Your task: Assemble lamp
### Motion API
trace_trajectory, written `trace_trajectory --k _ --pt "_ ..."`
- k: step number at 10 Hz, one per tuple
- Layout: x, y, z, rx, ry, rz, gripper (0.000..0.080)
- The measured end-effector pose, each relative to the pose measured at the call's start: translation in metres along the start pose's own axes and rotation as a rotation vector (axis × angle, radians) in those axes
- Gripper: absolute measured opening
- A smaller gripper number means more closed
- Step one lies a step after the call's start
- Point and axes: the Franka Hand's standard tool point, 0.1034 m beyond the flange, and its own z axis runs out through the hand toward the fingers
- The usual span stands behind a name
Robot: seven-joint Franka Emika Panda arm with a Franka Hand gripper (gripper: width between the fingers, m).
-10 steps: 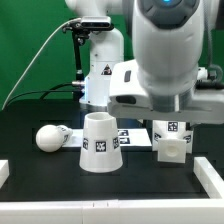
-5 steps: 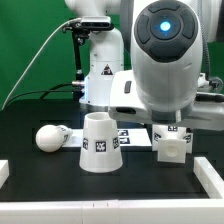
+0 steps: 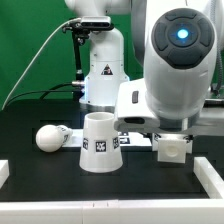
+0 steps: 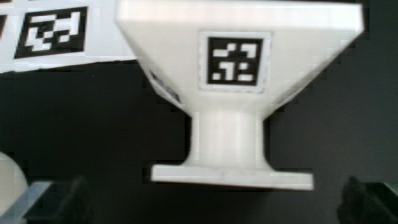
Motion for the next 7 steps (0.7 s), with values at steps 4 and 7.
trace_trajectory --k 4,7 --pt "0.002 0.000 0.014 0.014 -0.039 0.058 0.0699" --pt "0.004 -0.003 0.031 0.022 -0.077 0.098 0.0699"
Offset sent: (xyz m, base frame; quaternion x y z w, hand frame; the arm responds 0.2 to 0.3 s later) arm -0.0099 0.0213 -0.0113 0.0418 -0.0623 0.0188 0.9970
